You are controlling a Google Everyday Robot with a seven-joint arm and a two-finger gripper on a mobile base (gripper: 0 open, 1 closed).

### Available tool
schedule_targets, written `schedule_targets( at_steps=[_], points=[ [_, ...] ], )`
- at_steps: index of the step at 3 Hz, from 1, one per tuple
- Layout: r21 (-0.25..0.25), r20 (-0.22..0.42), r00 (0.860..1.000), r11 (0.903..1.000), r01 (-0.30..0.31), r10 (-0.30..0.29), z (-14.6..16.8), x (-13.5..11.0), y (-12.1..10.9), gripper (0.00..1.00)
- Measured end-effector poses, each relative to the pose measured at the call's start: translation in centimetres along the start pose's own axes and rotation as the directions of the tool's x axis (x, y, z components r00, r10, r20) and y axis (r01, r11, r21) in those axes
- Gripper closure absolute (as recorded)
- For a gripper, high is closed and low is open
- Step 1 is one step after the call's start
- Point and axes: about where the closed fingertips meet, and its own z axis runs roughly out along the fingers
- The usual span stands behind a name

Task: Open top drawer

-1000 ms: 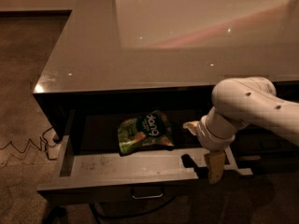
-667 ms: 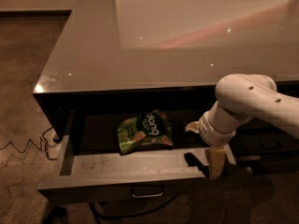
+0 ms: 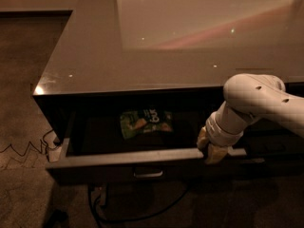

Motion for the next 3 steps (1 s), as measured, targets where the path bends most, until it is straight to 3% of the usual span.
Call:
schedule_targets(
  at_steps=[1,3],
  points=[
    [0.007,-0.010,1.000,1.0000,0.000,0.000,-0.1,-0.1,-0.1,0.62],
    [0.007,-0.014,1.000,0.9997,0.024,-0.023,0.2,-1.2,0.5,0.16]
  ],
)
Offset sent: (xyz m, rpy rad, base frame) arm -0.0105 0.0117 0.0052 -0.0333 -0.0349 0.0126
